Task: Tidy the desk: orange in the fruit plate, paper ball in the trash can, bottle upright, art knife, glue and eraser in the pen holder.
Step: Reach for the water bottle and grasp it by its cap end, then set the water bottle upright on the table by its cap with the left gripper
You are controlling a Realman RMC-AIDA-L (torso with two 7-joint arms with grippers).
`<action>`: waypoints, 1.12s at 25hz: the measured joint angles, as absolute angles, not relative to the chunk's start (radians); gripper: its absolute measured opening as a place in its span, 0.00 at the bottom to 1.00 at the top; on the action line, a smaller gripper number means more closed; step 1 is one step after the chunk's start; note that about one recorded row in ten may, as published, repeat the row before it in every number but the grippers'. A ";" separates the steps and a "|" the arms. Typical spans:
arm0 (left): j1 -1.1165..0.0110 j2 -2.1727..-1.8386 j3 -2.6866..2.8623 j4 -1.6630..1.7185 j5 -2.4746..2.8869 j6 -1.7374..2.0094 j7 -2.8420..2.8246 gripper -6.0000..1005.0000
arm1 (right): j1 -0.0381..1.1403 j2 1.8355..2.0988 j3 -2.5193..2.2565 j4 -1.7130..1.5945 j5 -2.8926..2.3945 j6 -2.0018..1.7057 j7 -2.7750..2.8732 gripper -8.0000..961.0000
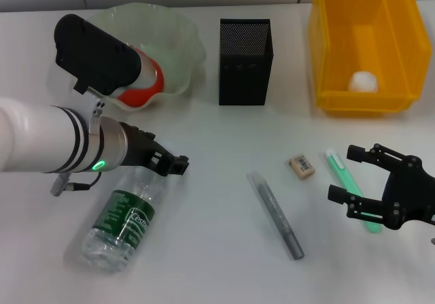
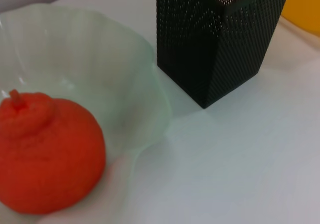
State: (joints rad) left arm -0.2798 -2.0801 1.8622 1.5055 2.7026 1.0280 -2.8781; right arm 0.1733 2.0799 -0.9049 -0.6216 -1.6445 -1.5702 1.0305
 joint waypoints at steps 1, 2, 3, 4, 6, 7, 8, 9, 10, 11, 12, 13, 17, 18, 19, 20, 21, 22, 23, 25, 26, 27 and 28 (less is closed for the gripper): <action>-0.296 -2.080 1.853 1.485 2.681 1.036 -2.878 0.82 | 0.173 2.080 -0.905 -0.622 -1.645 -1.570 1.031 0.88; -0.314 -2.080 1.850 1.462 2.672 1.044 -2.878 0.75 | 0.173 2.079 -0.904 -0.622 -1.645 -1.570 1.034 0.88; -0.318 -2.080 1.850 1.458 2.671 1.045 -2.878 0.68 | 0.173 2.079 -0.903 -0.622 -1.645 -1.570 1.037 0.88; -0.323 -2.080 1.850 1.451 2.671 1.046 -2.879 0.66 | 0.173 2.079 -0.902 -0.622 -1.645 -1.570 1.041 0.88; -0.334 -2.080 1.850 1.439 2.670 1.051 -2.879 0.62 | 0.173 2.079 -0.900 -0.623 -1.644 -1.570 1.043 0.88; -0.338 -2.080 1.850 1.437 2.670 1.056 -2.879 0.60 | 0.173 2.079 -0.900 -0.624 -1.645 -1.570 1.043 0.88; -0.342 -2.080 1.850 1.436 2.670 1.063 -2.879 0.58 | 0.173 2.079 -0.900 -0.624 -1.645 -1.570 1.044 0.88; -0.345 -2.080 1.850 1.435 2.674 1.071 -2.879 0.56 | 0.173 2.079 -0.900 -0.625 -1.645 -1.570 1.045 0.88; -0.345 -2.080 1.850 1.435 2.674 1.071 -2.879 0.54 | 0.173 2.079 -0.901 -0.625 -1.644 -1.570 1.049 0.88; -0.346 -2.080 1.851 1.435 2.677 1.074 -2.879 0.51 | 0.173 2.079 -0.902 -0.626 -1.644 -1.570 1.052 0.88; -0.347 -2.080 1.852 1.435 2.680 1.076 -2.879 0.49 | 0.173 2.078 -0.903 -0.626 -1.644 -1.570 1.057 0.88; -0.347 -2.080 1.854 1.435 2.683 1.078 -2.878 0.47 | 0.174 2.079 -0.904 -0.626 -1.644 -1.570 1.060 0.88; -0.331 -2.079 1.856 1.469 2.696 1.078 -2.870 0.46 | 0.174 2.078 -0.902 -0.630 -1.644 -1.570 1.068 0.88; -0.319 -2.078 1.855 1.488 2.695 1.076 -2.860 0.46 | 0.174 2.078 -0.901 -0.630 -1.644 -1.571 1.069 0.88; -0.285 -2.074 1.843 1.540 2.681 1.065 -2.816 0.46 | 0.174 2.078 -0.900 -0.630 -1.644 -1.572 1.070 0.88; -0.285 -2.074 1.843 1.540 2.681 1.065 -2.816 0.46 | 0.174 2.078 -0.900 -0.630 -1.644 -1.572 1.070 0.88; -0.258 -2.073 1.827 1.568 2.658 1.053 -2.763 0.46 | 0.173 2.078 -0.900 -0.630 -1.644 -1.572 1.070 0.88; -0.230 -2.073 1.804 1.589 2.624 1.037 -2.706 0.46 | 0.173 2.079 -0.900 -0.631 -1.644 -1.572 1.070 0.88; -0.206 -2.073 1.785 1.604 2.589 1.022 -2.652 0.47 | 0.173 2.079 -0.900 -0.631 -1.645 -1.573 1.072 0.88; -0.151 -2.072 1.718 1.618 2.462 0.992 -2.503 0.47 | 0.173 2.079 -0.900 -0.631 -1.645 -1.573 1.074 0.88; -0.127 -2.070 1.683 1.620 2.402 0.983 -2.436 0.47 | 0.173 2.079 -0.901 -0.631 -1.645 -1.573 1.077 0.88; -0.106 -2.070 1.643 1.615 2.317 0.979 -2.344 0.47 | 0.173 2.079 -0.902 -0.631 -1.645 -1.573 1.080 0.88; -0.086 -2.069 1.599 1.602 2.223 0.977 -2.249 0.47 | 0.174 2.079 -0.903 -0.631 -1.645 -1.573 1.083 0.88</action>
State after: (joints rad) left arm -0.0858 -2.0693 1.5990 1.6016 2.2228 0.9773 -2.2491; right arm 0.1739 2.0786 -0.9027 -0.6305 -1.6448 -1.5731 1.0828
